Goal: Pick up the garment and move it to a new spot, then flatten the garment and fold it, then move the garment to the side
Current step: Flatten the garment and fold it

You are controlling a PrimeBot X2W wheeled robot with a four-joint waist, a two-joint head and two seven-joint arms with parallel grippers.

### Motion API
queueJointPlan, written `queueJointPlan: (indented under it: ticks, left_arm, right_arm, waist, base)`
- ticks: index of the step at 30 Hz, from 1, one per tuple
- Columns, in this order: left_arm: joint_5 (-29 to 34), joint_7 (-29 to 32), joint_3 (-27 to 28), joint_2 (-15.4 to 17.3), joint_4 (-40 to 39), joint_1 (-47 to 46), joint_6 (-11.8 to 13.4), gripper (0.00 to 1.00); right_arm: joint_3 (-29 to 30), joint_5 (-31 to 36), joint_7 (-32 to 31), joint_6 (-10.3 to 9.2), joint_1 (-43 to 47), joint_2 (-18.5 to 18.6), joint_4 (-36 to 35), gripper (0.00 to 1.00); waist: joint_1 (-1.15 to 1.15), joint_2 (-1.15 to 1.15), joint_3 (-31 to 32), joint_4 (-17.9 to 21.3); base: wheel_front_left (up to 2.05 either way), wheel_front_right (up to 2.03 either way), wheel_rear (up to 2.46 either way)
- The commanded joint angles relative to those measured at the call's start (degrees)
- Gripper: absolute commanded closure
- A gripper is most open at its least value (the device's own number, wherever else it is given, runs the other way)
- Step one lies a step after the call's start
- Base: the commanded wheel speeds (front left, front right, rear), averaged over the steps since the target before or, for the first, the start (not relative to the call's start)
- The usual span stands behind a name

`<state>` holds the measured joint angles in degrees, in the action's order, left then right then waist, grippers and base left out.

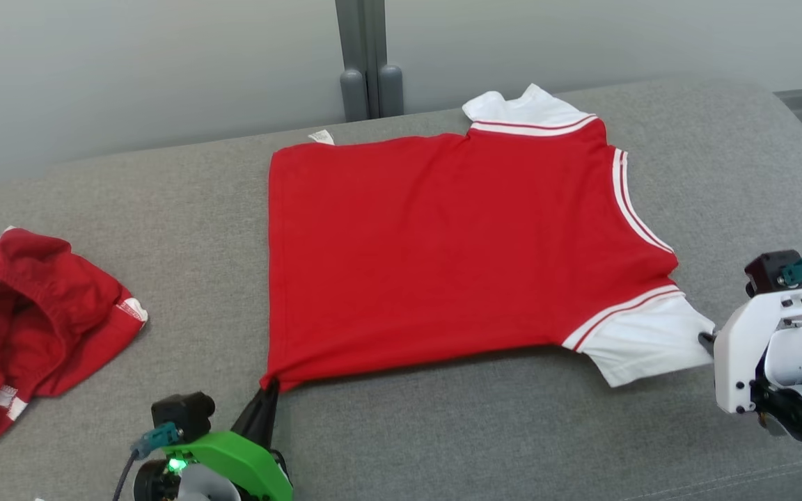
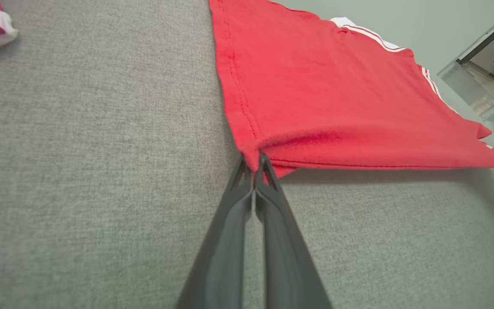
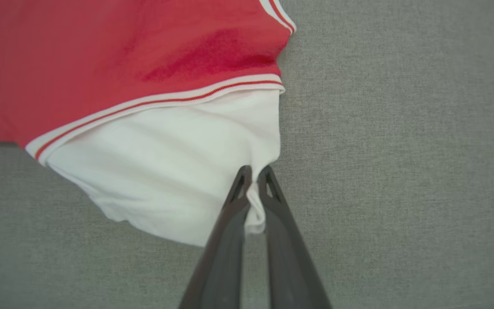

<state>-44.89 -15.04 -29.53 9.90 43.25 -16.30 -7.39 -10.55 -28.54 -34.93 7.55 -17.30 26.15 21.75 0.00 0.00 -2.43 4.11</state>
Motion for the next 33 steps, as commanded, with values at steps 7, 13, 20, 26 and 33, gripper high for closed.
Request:
queueJointPlan:
  ticks: [7,13,20,26,33]
  left_arm:
    - [2.07,0.94,-1.99,2.03,-3.09,5.1,0.54,1.0]
    - [2.25,2.27,-2.6,3.44,-6.96,4.77,0.82,1.0]
    - [1.67,5.96,-2.84,2.14,-10.22,-1.36,1.7,1.0]
    - [1.12,10.12,-2.62,0.92,-9.65,-7.48,3.02,1.0]
    - [1.37,12.5,-2.13,-0.16,-5.52,-14.2,5.0,1.0]
  right_arm:
    - [7.27,2.16,-13.83,-0.12,9.28,-1.49,-11.23,1.0]
    - [10.5,5.04,-14.34,-0.11,10.58,-3.9,-19.4,1.0]
    - [8.71,7.85,-10.66,-0.12,3.18,-3.4,-19.34,1.0]
    - [4.98,7.91,-4.75,-0.12,-5.8,-3.35,-12.72,1.0]
    - [2.13,8.02,4.43,-0.11,-15.92,-4.29,-0.94,1.0]
  waist:
    - [0.0,0.0,1.62,-0.76]
    - [0.0,0.0,0.03,-0.79]
    - [0.0,0.0,-1.69,-1.21]
    - [0.0,0.0,-3.86,-1.81]
    - [0.0,0.0,-6.86,-2.99]
  base:
    - [0.0,0.0,0.0]
    - [0.0,0.0,0.0]
    - [0.0,0.0,0.0]
    - [0.0,0.0,0.0]
    - [0.0,0.0,0.0]
